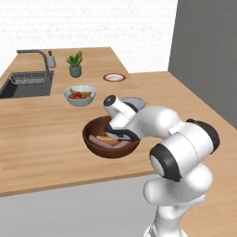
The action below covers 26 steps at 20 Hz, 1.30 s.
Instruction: Place one bun and one sausage from the bowl on each plate.
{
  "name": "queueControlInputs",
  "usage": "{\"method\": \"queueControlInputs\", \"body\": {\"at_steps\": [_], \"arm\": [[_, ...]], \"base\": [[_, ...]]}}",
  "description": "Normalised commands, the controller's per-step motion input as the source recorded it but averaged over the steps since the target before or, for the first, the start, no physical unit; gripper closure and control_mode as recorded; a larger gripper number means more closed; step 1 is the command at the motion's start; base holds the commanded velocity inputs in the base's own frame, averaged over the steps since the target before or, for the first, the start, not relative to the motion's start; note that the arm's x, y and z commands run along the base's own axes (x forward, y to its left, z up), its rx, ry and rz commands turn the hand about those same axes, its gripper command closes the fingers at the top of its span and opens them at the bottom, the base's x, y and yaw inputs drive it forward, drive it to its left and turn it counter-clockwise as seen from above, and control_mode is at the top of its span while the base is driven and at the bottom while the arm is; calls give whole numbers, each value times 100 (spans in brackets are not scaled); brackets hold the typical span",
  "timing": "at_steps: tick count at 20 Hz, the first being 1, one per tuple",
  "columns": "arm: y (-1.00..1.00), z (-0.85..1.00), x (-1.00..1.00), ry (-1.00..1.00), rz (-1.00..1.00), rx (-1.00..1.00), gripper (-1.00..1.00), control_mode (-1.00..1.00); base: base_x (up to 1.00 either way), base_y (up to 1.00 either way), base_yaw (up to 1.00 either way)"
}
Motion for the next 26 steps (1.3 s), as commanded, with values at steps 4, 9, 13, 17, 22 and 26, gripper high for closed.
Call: {"method": "queueControlInputs", "body": {"at_steps": [4, 9, 13, 17, 22, 26], "arm": [[-1, -22, 28, 0, 0, 0, -100, -100], [0, -5, 29, 1, 0, 0, -100, -100], [0, -13, 28, 1, 0, 0, -100, -100], [0, -34, 18, 6, 0, 0, -100, -100], [0, -25, 25, 0, 0, 0, -100, -100], [0, -25, 21, 0, 0, 0, -100, -100]], "base": [[0, 0, 0], [0, 0, 0], [0, 0, 0], [0, 0, 0], [0, 0, 0], [0, 0, 0]]}}
